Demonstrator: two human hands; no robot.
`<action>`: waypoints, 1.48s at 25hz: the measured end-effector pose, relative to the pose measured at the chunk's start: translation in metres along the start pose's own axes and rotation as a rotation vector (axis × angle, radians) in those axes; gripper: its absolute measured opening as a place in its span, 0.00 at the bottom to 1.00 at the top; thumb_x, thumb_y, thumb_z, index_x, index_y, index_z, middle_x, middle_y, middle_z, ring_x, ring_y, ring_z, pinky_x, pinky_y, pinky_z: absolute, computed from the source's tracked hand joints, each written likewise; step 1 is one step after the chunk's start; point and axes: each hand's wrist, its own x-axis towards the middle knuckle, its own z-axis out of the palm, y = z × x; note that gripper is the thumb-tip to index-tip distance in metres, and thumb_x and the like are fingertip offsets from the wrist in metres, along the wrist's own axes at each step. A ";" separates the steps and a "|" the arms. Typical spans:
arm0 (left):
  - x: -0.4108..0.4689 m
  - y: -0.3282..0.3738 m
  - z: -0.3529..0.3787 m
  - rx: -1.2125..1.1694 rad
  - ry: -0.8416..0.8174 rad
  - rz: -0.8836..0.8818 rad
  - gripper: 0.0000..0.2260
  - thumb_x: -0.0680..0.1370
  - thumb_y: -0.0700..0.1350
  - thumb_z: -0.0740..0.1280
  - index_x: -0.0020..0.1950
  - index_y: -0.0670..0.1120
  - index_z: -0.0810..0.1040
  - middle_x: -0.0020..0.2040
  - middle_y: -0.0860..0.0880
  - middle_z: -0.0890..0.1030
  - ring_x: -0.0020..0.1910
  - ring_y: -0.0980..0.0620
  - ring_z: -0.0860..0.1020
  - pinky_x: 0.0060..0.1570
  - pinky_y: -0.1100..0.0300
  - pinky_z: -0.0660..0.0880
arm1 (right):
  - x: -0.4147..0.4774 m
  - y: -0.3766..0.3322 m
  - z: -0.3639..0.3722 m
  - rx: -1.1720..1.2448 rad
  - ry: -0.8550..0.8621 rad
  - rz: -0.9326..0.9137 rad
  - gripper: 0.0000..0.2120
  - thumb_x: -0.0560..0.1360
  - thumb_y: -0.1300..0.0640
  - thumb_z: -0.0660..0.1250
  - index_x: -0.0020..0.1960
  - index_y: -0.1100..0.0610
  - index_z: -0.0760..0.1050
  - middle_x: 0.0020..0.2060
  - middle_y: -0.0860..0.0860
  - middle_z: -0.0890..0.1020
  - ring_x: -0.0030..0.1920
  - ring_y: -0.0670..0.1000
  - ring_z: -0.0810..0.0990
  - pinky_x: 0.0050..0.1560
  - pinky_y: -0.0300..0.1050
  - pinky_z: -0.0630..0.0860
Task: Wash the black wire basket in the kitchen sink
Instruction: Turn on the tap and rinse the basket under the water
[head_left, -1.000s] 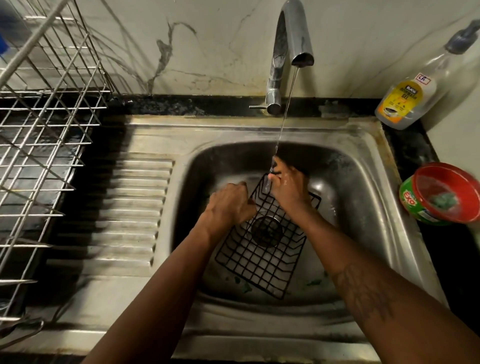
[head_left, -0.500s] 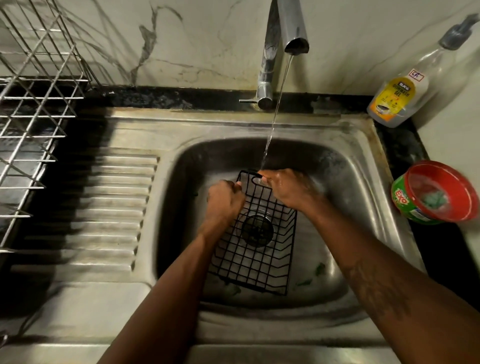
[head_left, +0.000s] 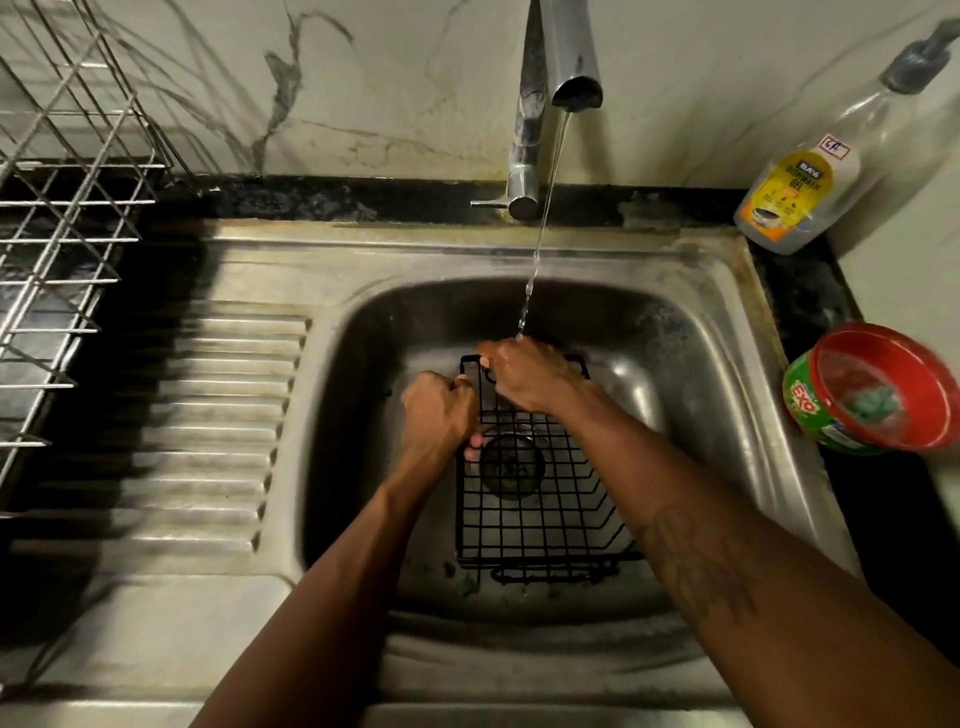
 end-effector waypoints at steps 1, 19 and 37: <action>0.001 -0.002 -0.001 0.036 0.041 0.015 0.18 0.84 0.45 0.63 0.41 0.35 0.81 0.28 0.41 0.81 0.18 0.51 0.76 0.20 0.62 0.73 | -0.006 0.007 -0.001 0.060 -0.034 0.020 0.16 0.82 0.61 0.58 0.67 0.50 0.74 0.47 0.52 0.82 0.44 0.53 0.81 0.42 0.49 0.77; 0.003 0.000 -0.003 0.149 0.122 0.127 0.11 0.77 0.38 0.68 0.36 0.34 0.79 0.31 0.42 0.82 0.25 0.54 0.73 0.22 0.64 0.72 | -0.008 0.050 -0.013 0.018 -0.217 0.174 0.14 0.84 0.56 0.59 0.69 0.52 0.74 0.48 0.54 0.82 0.43 0.50 0.81 0.52 0.52 0.80; 0.007 0.001 -0.009 0.114 0.166 0.134 0.12 0.76 0.35 0.68 0.34 0.31 0.78 0.24 0.48 0.74 0.21 0.54 0.71 0.18 0.69 0.67 | -0.016 0.011 0.013 -0.017 0.353 -0.051 0.23 0.72 0.71 0.69 0.65 0.57 0.80 0.57 0.56 0.83 0.54 0.55 0.81 0.55 0.50 0.81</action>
